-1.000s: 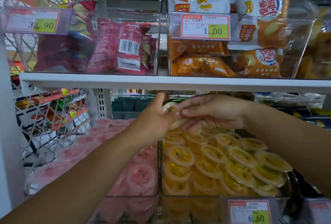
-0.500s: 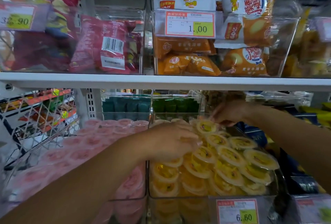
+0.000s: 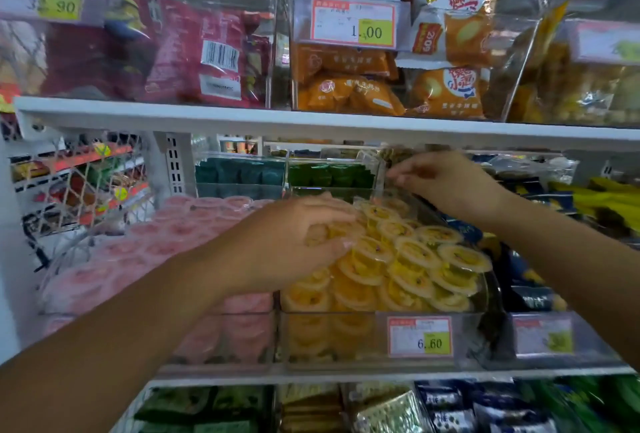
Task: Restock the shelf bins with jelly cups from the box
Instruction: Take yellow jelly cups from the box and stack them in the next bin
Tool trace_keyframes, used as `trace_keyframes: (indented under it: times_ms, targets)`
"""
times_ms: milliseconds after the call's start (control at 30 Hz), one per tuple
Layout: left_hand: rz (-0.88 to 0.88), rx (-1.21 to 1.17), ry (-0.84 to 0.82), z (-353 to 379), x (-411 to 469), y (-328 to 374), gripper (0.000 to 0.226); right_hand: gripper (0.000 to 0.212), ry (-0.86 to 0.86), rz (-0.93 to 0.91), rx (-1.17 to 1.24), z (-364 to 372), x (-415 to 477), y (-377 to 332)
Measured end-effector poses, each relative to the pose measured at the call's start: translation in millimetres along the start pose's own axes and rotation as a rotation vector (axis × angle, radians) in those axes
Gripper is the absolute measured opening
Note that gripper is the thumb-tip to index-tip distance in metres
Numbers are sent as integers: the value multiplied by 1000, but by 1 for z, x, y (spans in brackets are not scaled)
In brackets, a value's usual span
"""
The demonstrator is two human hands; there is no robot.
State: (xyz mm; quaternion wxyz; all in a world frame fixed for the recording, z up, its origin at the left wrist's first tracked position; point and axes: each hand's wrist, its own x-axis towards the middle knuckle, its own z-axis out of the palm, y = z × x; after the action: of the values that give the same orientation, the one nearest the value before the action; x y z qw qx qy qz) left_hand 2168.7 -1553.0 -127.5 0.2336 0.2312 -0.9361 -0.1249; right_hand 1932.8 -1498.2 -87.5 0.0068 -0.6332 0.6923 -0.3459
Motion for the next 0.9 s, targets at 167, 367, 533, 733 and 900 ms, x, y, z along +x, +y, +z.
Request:
trace_keyframes:
  times_ms: [167, 367, 533, 733, 900]
  targets:
    - [10, -123, 94, 19, -88, 14, 36, 16, -281, -96, 482, 2, -99, -29]
    - [-318, -199, -608, 158, -205, -17, 38, 24, -1207, 201, 401, 139, -209, 28]
    - [-586, -161, -991, 298, -295, -61, 48, 24, -1353, 669, 382, 301, -314, 127]
    - [-821, -331, -1048, 397, -355, -91, 45, 29, -1083, 1164, 437, 403, -416, 192]
    - [-919, -441, -1114, 455, -393, -96, 29, 39, -1140, 1183, 318, 445, -466, 209]
